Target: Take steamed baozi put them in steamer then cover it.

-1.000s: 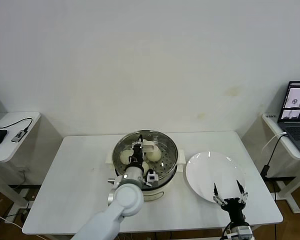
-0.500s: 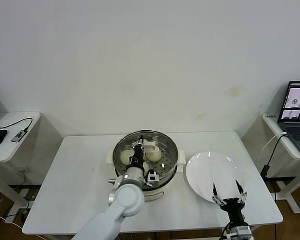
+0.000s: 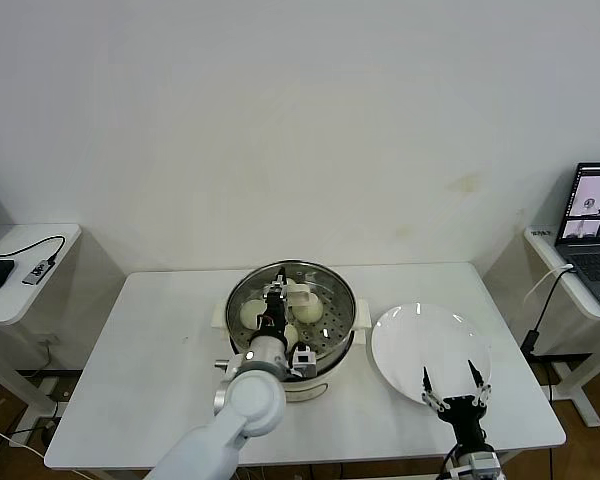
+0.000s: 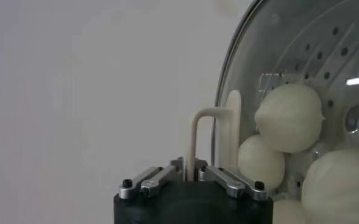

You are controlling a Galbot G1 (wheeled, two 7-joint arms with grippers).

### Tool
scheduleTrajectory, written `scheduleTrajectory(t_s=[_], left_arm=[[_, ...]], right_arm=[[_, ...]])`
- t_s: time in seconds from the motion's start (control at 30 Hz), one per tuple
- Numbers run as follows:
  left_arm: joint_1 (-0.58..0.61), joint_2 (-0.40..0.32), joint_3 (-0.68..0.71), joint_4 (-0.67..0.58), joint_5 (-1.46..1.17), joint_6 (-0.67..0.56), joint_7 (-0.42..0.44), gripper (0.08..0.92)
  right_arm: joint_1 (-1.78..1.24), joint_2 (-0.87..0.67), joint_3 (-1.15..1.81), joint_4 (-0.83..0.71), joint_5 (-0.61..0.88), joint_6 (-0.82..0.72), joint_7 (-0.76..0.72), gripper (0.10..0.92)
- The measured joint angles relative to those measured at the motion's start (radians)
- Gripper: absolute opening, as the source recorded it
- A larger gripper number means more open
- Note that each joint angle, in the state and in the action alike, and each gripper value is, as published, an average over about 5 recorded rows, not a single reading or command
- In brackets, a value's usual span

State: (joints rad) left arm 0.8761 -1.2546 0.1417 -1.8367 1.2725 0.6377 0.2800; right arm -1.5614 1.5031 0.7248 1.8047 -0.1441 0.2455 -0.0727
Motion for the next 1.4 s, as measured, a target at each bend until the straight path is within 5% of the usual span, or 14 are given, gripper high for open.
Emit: scheduleTrajectory(t_s=[0.6, 1.07, 1.4], left_arm=[[0.202, 0.1, -0.096, -0.229, -0.187, -0.062, -0.129, 0.814], [0.594, 0.084, -0.418, -0.347, -0.932, -0.455, -0.399, 0.823], [0.854, 0.033, -0.579, -0.338, -1.306, -0.632, -0.473, 0.823]], right_arm=[[-0.006, 0.0, -0.006, -0.001, -0.006, 0.004, -0.001, 0.823], [-0.045, -0.056, -0.057, 0.037, 0.048, -0.015, -0.012, 0.823], [-0.133, -0.147, -0.087, 0.11, 0.167, -0.053, -0.034, 0.823]])
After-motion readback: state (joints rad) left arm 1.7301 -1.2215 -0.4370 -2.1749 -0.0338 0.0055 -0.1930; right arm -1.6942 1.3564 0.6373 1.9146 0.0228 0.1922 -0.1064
